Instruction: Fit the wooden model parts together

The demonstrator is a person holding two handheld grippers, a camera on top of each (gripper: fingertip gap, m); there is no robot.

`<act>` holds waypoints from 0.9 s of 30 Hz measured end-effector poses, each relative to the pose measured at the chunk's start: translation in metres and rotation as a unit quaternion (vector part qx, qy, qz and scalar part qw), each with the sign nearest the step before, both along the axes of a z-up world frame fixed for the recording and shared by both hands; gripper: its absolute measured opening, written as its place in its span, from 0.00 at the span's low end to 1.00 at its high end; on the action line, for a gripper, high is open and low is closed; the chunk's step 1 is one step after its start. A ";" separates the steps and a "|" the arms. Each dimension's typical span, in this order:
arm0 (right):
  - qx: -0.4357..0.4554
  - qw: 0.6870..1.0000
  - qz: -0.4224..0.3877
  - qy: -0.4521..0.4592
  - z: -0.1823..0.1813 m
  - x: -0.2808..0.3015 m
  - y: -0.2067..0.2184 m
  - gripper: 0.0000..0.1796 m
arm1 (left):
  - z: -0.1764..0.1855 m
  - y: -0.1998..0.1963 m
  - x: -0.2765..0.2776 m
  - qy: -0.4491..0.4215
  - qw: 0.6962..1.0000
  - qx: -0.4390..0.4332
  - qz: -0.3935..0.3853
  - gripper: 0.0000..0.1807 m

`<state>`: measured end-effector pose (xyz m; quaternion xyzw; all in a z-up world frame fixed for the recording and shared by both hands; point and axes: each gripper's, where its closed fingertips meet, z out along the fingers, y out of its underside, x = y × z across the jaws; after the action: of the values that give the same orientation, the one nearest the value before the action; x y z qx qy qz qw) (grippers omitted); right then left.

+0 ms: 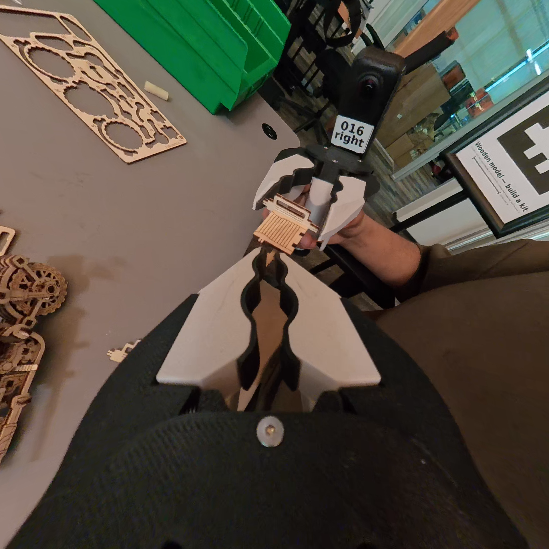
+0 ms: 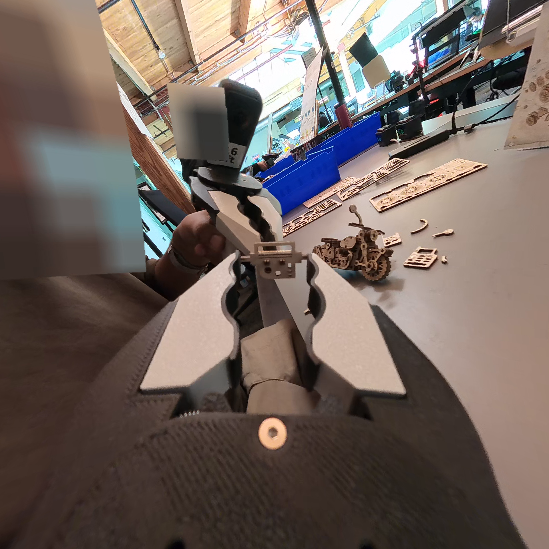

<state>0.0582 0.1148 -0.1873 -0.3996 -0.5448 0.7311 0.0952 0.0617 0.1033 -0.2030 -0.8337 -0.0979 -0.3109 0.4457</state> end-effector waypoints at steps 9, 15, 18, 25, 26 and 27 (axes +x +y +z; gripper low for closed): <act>0.017 1.000 -0.002 0.004 -0.003 -0.001 -0.001 0.24 | -0.003 0.000 0.000 -0.035 0.999 -0.004 -0.008 0.02; 0.023 1.000 -0.005 0.005 -0.003 -0.001 0.000 0.24 | -0.005 0.001 0.001 -0.042 0.999 -0.007 -0.008 0.02; 0.028 1.000 -0.007 0.005 -0.004 -0.001 0.000 0.24 | -0.005 0.001 0.000 -0.044 0.999 -0.007 -0.006 0.02; 0.013 1.000 -0.018 0.003 -0.002 -0.004 0.004 0.24 | -0.007 0.001 -0.003 -0.046 0.999 -0.007 -0.003 0.02; 0.006 1.000 -0.025 0.002 -0.001 -0.005 0.007 0.24 | -0.008 0.001 -0.004 -0.043 0.999 -0.008 -0.002 0.02; 0.002 0.999 -0.035 -0.002 -0.002 -0.007 0.012 0.24 | -0.011 0.001 -0.005 -0.040 0.999 -0.011 0.000 0.02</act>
<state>0.0515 0.1267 -0.1889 -0.4196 -0.5320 0.7255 0.1208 0.0565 0.1044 -0.2136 -0.8253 -0.1187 -0.3433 0.4324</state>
